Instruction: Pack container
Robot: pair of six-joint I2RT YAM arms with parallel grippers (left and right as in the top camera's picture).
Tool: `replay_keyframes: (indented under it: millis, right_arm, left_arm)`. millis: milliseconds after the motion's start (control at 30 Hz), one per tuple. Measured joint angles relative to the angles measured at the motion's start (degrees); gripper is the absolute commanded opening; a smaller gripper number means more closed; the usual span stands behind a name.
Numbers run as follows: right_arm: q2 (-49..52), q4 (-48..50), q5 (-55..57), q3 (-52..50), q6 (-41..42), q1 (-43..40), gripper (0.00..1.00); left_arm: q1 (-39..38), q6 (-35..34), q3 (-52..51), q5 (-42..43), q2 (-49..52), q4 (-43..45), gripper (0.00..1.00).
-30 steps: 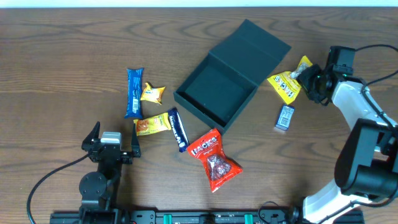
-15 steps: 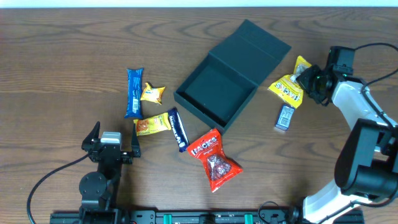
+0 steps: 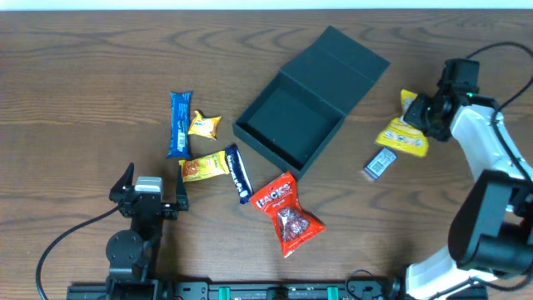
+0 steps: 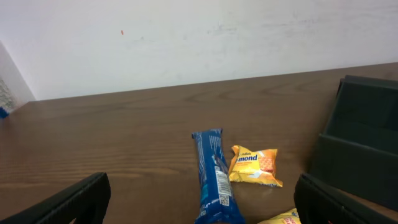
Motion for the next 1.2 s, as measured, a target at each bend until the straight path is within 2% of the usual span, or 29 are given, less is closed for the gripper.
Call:
replay_keyframes:
  millis: [167,367,800,1200]
  right_arm:
    - [-2.19,-4.35,2.99,4.52,-12.11,2.97,0.01]
    - [-2.47,-12.68,-1.27,7.32,-26.18,6.73,0.01]
    - [-2.47,-27.50,-7.80,7.56,-48.33,9.20,0.01]
    - [-2.47,-42.12,-30.69,7.63,-80.74,9.38,0.01]
  left_arm:
    - [0.00,0.00,0.00,0.00,0.00,0.00,0.96]
    - [0.00,0.00,0.02,0.00,0.00,0.00,0.95]
    - [0.00,0.00,0.02,0.00,0.00,0.00,0.95]
    - [0.00,0.00,0.02,0.00,0.00,0.00,0.95]
